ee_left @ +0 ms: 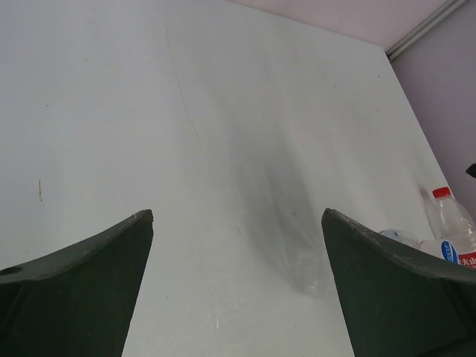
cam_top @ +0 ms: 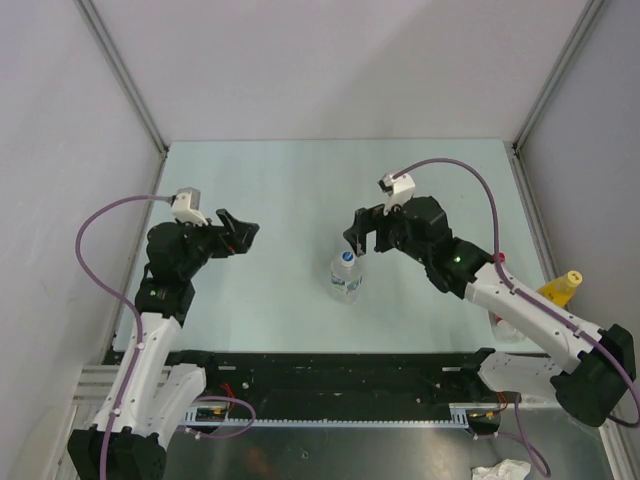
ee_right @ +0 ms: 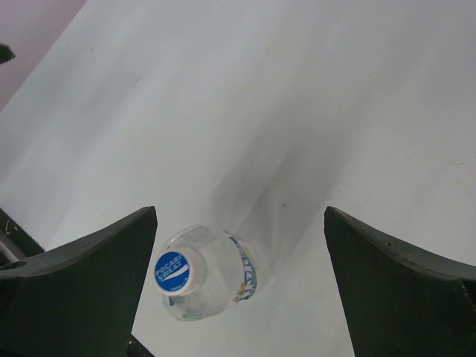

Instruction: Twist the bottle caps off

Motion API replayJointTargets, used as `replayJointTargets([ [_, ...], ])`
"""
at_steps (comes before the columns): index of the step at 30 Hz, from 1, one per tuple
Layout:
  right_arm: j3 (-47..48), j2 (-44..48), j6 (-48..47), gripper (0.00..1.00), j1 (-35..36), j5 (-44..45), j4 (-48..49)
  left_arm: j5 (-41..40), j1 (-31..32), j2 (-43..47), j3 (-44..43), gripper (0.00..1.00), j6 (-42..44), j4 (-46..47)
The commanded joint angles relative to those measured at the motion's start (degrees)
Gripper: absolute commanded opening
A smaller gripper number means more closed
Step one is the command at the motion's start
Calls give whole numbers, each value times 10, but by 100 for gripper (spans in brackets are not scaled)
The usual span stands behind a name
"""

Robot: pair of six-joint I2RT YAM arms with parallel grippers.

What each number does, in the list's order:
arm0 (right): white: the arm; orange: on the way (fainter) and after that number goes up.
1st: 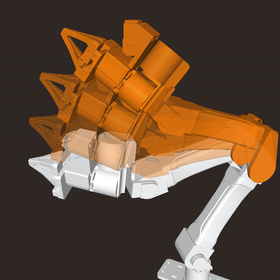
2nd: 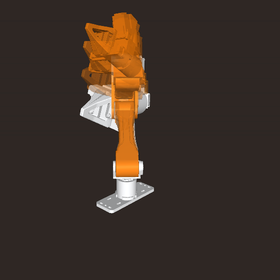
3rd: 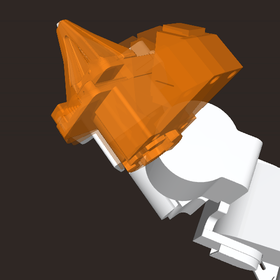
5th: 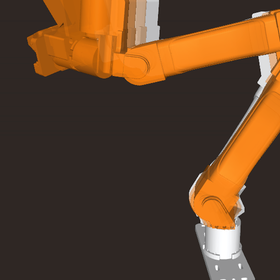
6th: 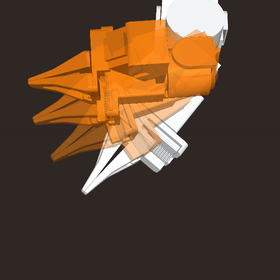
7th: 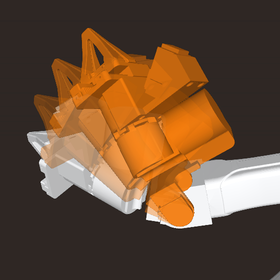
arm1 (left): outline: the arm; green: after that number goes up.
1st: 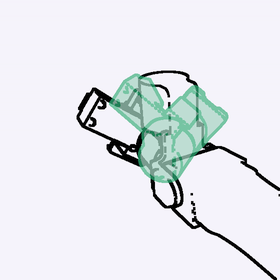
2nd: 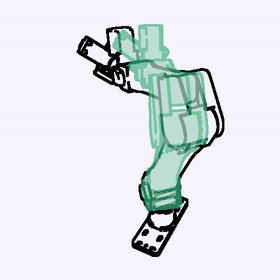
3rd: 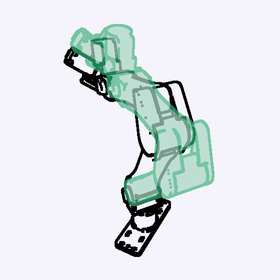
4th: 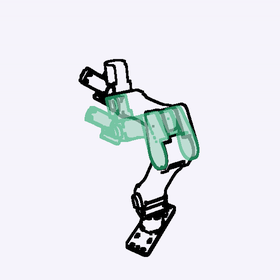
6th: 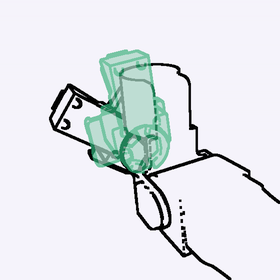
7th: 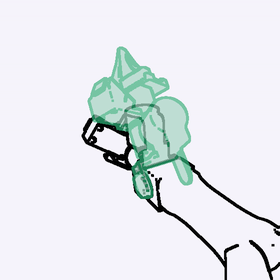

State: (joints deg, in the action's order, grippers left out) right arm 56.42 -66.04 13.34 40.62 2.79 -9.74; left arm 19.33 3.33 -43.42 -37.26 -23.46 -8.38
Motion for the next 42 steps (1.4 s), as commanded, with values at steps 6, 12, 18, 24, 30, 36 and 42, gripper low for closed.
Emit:
replayJointTargets([
  [6, 22, 49, -25, 99, 56, 8, -10, 19, -6, 21, -4, 100, 30, 1],
  [12, 23, 70, -39, 99, 76, -11, -35, 28, -5, 31, 2, 99, 41, 1],
  [18, 23, 66, -54, 97, 109, 7, -65, 39, -5, 30, 5, 99, 41, 1],
  [24, 23, 44, -52, 91, 142, 69, -76, 53, -5, 28, 7, 99, 43, 1],
  [30, 22, 4, -57, 78, 151, 87, -66, 63, -5, 29, 10, 99, 41, 1],
  [36, 22, -28, -47, 59, 152, 91, -67, 59, -6, 31, 12, 99, 33, 1],
  [42, 23, -50, -52, 32, 151, 89, -52, 58, -5, 30, 5, 99, 33, 2],
])
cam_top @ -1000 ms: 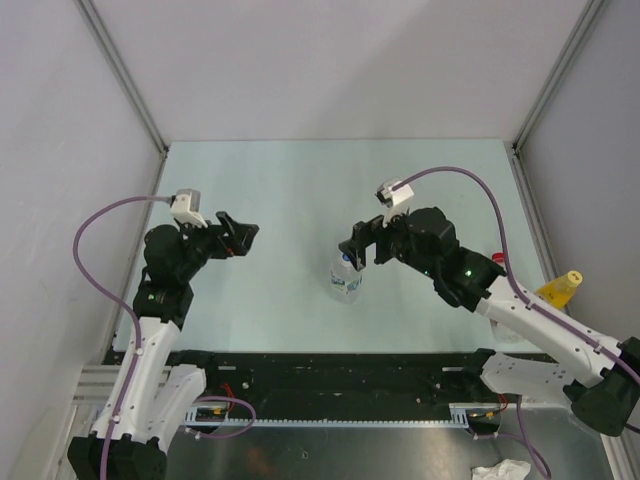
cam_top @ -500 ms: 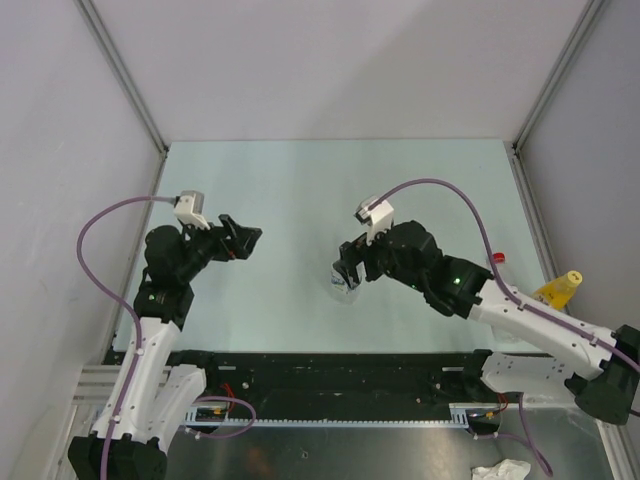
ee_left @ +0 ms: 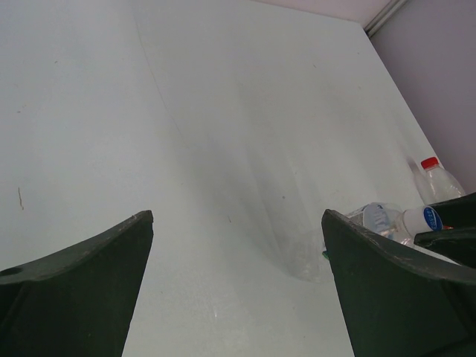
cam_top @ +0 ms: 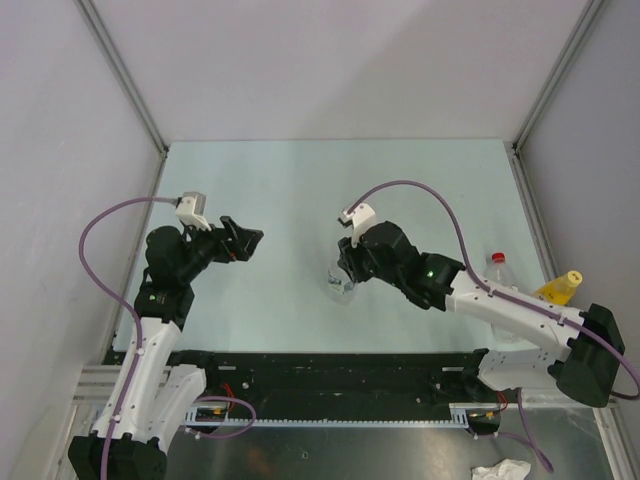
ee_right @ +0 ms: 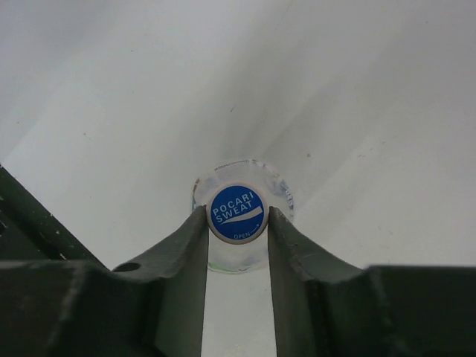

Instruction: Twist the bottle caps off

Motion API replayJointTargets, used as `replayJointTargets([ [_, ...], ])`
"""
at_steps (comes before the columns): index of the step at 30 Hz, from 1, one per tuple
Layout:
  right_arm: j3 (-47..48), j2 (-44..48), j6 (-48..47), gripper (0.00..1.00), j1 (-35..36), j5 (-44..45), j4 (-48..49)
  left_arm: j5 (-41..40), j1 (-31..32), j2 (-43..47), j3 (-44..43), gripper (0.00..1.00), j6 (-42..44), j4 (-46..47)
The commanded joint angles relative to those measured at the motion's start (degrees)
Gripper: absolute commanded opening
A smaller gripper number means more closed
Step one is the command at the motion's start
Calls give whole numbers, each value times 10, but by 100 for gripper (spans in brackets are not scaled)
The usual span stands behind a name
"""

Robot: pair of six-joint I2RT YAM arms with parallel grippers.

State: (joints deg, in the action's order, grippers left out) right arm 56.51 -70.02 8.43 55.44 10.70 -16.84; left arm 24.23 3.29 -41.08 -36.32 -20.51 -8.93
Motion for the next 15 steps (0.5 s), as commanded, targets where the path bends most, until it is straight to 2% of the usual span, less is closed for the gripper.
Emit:
replayJointTargets([
  [1, 22, -13, -4, 25, 3, 8, 23, 7, -5, 7, -7, 99, 6, 7],
  [3, 21, -12, -1, 11, 0, 0, 32, 7, -5, 8, -11, 99, 8, 7],
  [5, 21, -4, 5, 3, -8, -18, 42, 10, -5, 10, -15, 100, 7, 7],
  [10, 22, 30, 32, 0, -69, -107, 62, 50, -5, 1, -32, 99, 24, 8],
  [15, 24, 53, 94, 0, -178, -294, 94, 107, -4, -20, -51, 99, 46, 7],
])
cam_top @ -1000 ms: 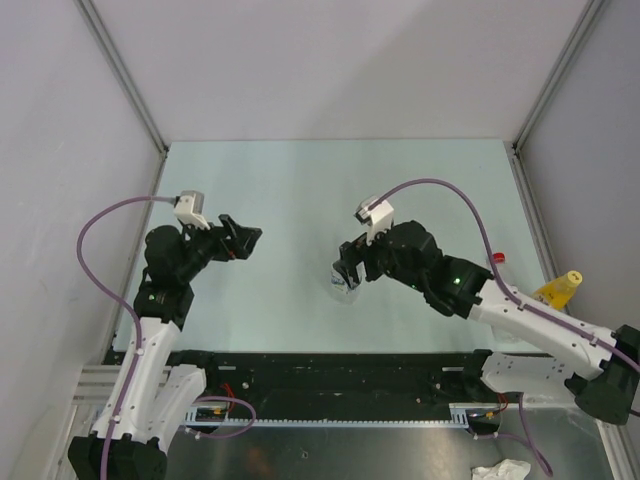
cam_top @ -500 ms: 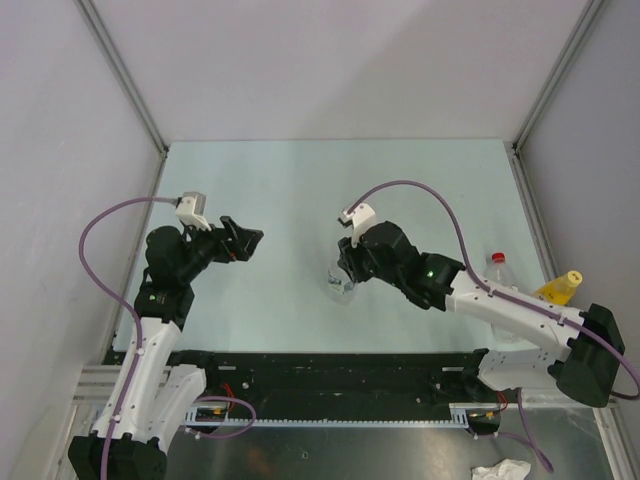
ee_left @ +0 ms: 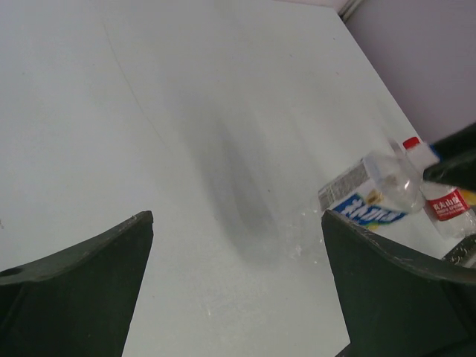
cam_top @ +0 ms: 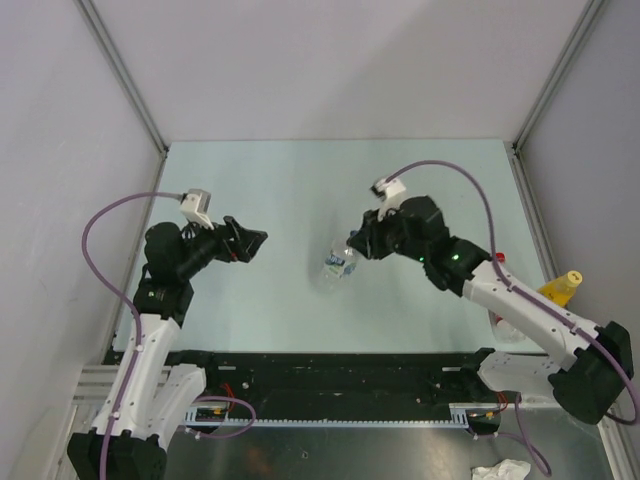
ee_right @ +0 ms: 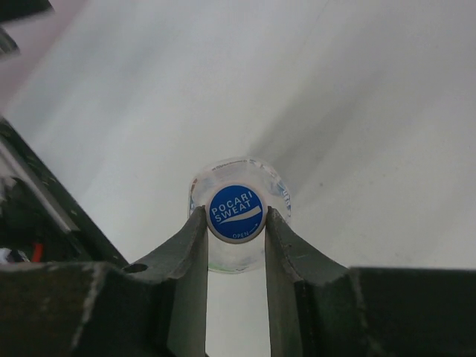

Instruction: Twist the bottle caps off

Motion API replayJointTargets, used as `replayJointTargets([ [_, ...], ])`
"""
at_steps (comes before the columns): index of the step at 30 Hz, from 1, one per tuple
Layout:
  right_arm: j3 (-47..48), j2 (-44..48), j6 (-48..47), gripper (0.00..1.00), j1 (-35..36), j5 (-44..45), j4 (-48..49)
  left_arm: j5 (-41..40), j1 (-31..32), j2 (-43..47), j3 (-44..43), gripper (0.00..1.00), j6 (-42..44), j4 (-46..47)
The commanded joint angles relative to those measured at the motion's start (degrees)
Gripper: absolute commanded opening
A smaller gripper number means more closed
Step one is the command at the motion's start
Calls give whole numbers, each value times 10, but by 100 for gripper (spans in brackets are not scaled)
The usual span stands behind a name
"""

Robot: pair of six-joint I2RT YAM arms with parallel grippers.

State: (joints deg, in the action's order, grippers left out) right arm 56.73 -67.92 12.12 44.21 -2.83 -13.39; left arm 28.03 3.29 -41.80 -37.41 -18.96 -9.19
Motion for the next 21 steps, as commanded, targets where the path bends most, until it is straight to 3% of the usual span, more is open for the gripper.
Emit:
replayJointTargets([
  [1, 22, 34, 71, 0, -86, -193, 66, 86, -2, -19, -45, 99, 33, 10],
  [5, 23, 31, 109, 0, -150, -322, 99, 128, 34, -48, -66, 99, 60, 10],
  [13, 23, 3, 137, 0, -210, -519, 167, 207, 134, -110, -89, 99, 94, 10],
  [21, 23, -11, 238, 0, -229, -614, 291, 307, 177, -145, -103, 99, 107, 15],
])
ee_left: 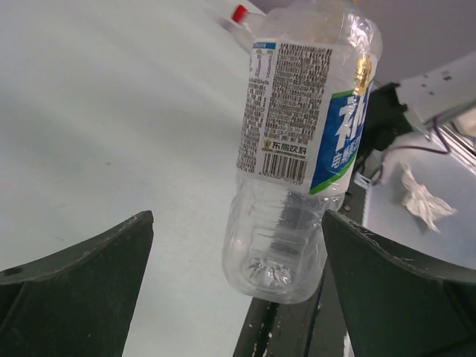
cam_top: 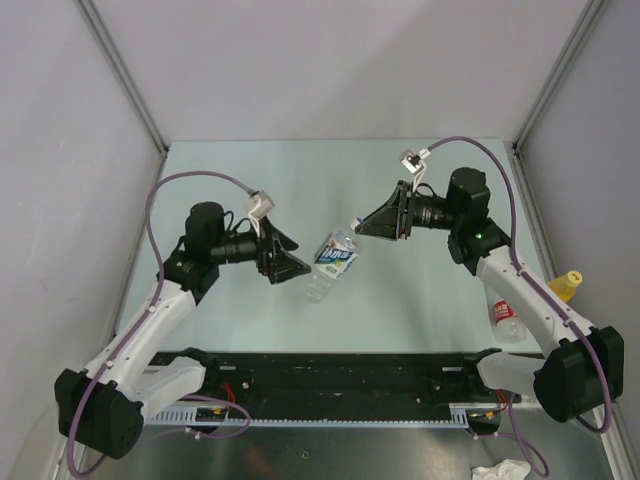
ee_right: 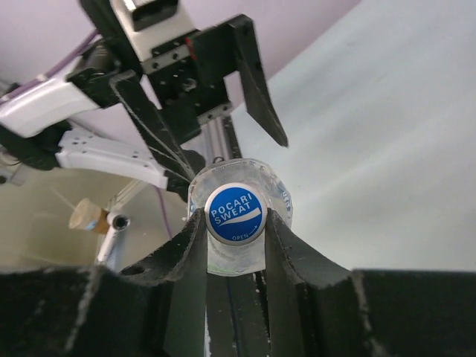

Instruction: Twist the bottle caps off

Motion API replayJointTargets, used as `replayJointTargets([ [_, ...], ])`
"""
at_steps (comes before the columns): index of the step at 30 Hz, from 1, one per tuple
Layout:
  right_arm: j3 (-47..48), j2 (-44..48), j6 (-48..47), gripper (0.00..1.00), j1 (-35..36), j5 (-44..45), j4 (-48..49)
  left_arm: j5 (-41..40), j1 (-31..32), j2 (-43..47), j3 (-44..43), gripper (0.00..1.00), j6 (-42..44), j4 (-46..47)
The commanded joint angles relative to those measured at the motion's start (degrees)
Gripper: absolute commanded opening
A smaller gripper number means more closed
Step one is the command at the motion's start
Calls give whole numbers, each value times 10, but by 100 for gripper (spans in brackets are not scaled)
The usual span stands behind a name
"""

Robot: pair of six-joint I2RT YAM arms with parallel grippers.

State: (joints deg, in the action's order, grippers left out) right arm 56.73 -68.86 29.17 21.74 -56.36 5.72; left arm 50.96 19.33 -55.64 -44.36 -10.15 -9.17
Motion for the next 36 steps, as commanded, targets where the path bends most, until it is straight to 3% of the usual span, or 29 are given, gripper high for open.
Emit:
replayJointTargets([
  [1, 23, -2, 76, 0, -5, -82, 110, 87, 23, -10, -36, 99, 19, 16],
  [15, 22, 1, 104, 0, -6, -63, 148, 104, 95, -32, -52, 99, 9, 25],
  [23, 22, 13, 74, 0, -14, -19, 101, 87, 100, -11, -37, 99, -4, 27],
  [36, 23, 26, 111, 0, -15, -14, 133, 36, 115, -42, -22, 99, 3, 34],
])
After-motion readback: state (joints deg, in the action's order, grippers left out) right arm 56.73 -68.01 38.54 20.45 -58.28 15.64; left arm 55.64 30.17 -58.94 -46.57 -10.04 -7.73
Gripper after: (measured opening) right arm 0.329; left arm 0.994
